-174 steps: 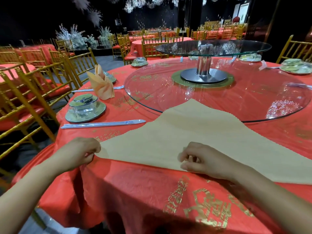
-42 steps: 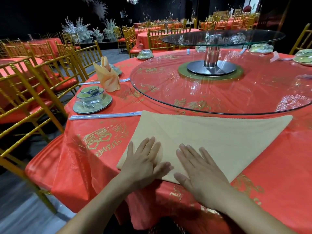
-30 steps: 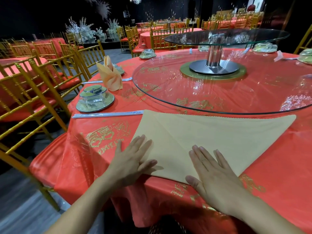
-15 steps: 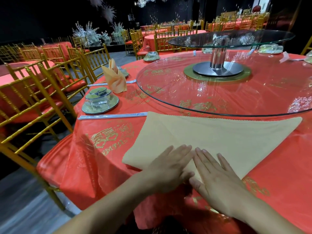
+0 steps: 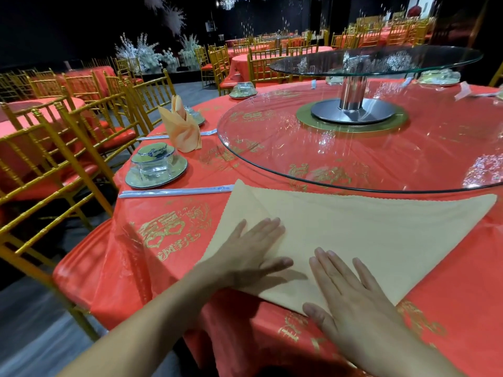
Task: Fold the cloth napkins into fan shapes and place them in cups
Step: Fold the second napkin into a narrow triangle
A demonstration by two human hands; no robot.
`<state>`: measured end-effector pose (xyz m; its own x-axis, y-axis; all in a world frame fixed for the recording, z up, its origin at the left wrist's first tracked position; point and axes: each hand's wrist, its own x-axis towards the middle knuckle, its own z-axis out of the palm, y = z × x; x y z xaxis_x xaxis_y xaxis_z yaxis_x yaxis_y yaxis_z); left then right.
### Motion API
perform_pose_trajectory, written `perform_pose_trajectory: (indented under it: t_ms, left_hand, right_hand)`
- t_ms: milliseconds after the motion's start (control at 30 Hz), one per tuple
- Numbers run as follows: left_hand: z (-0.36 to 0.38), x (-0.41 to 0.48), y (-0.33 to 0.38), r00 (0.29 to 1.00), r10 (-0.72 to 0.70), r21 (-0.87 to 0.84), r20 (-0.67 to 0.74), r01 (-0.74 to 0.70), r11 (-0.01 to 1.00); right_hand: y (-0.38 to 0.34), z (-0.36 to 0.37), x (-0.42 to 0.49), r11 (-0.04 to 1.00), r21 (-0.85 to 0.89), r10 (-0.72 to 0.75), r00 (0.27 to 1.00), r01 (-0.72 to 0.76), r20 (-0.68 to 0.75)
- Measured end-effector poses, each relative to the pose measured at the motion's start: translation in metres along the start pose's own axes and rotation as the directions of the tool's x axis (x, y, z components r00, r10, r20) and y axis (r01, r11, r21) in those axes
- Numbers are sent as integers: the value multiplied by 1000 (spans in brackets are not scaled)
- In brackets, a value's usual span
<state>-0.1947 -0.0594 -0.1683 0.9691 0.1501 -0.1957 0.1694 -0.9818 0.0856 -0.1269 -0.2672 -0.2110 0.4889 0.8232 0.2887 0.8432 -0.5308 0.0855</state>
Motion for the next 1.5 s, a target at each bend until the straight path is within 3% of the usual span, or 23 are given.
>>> perform_pose_trajectory:
  t_ms: [233, 467, 667, 733, 867, 1167, 1333, 1500]
  left_hand:
    - [-11, 30, -48, 989, -139, -90, -47, 135, 987]
    - [-25, 55, -79, 962, -265, 40, -65, 268, 963]
    - [-40, 51, -64, 933, -288, 215, -214, 333, 918]
    - [-39, 39, -37, 941, -233, 152, -244, 275, 949]
    - [-8, -5, 35, 992, -23, 24, -127, 27, 999]
    - [15, -24, 7, 989, -63, -36, -136, 58, 998]
    - [13, -29, -25, 971, -201, -24, -131, 199, 980]
    - [7, -36, -42, 900, -389, -13, -197, 394, 919]
  right_hand:
    - [4, 7, 3, 999, 40, -21, 996, 24, -84]
    - [6, 17, 3, 994, 86, -62, 989, 74, -136]
    - [6, 17, 4, 994, 84, -55, 987, 69, -152]
    - [6, 14, 6, 994, 86, -52, 988, 65, -146]
    - [4, 12, 5, 996, 88, -22, 994, 32, -112]
    - [0, 5, 3, 998, 67, -8, 997, 13, -76]
    - [-1, 1, 2, 997, 77, 30, 999, -27, -31]
    - [-2, -1, 2, 997, 65, 38, 999, -37, -19]
